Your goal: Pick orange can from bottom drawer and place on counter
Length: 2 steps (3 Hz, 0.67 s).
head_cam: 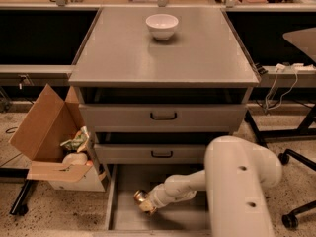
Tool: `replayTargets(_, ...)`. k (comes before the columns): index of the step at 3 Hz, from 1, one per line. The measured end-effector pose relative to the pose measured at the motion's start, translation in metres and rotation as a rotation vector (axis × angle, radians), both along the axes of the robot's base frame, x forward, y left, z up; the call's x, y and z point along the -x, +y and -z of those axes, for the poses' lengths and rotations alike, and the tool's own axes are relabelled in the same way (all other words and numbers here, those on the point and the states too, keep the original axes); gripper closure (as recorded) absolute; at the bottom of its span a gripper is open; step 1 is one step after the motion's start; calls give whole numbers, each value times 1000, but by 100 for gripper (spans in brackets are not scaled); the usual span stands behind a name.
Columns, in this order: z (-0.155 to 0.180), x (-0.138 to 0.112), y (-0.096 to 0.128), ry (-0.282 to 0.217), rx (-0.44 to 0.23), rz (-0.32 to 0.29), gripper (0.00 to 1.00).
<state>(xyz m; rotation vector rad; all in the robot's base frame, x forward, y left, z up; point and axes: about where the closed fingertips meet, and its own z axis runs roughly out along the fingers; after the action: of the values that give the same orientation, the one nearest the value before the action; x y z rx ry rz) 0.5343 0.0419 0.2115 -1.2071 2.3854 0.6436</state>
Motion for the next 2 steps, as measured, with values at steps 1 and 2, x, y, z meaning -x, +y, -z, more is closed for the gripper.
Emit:
replayTargets(1,-1,0,-12,1,-7,29,100)
replayTargets(2,-1,0,-12,0,-7,29,100)
